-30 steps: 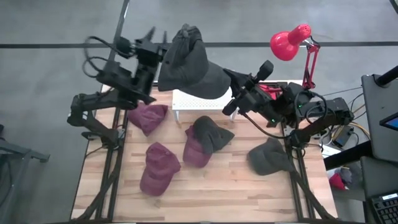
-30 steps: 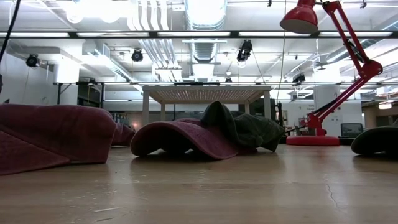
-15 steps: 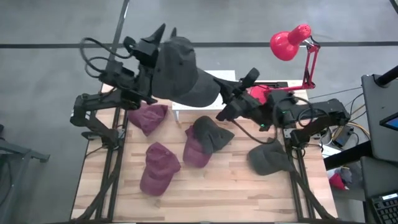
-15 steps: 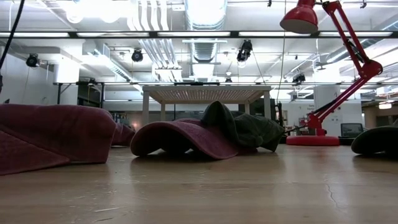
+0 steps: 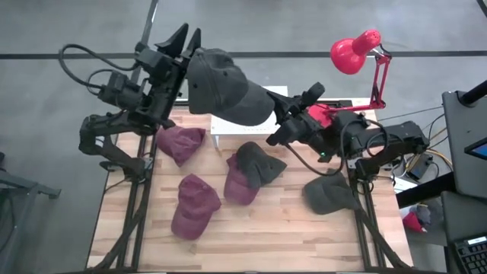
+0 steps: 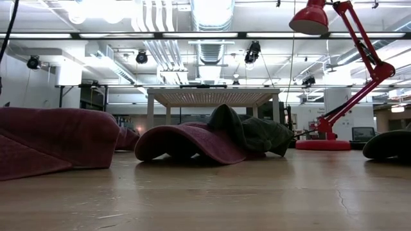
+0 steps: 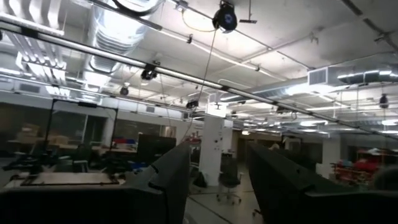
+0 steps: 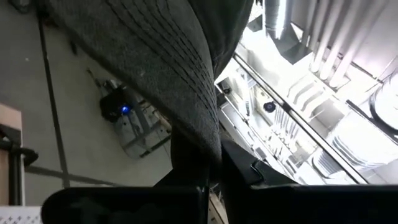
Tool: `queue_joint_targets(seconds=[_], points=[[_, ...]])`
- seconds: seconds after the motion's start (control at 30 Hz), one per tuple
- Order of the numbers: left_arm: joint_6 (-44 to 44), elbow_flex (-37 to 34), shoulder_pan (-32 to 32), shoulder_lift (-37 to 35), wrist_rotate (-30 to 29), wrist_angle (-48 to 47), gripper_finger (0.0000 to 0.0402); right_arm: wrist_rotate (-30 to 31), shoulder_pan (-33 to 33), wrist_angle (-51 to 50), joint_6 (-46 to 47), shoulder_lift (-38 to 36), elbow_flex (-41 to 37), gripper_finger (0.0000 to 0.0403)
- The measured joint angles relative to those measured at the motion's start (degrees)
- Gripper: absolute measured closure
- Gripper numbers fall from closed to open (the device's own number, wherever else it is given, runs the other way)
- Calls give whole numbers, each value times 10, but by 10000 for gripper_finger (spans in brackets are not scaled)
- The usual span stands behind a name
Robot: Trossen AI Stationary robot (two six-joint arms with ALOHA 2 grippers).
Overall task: Pick & Place hat
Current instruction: Put the bottom left black cap on the shelf
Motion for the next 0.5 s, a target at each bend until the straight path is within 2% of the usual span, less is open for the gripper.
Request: queue_joint_targets(seconds=[0.27,0.5], points=[[39,-2,5,17,-7,-4,239,-39,3,10,-4,-1,0,390],[92,-2,7,24,-9,-5,239,-33,3,14,-4,-3,0,390]])
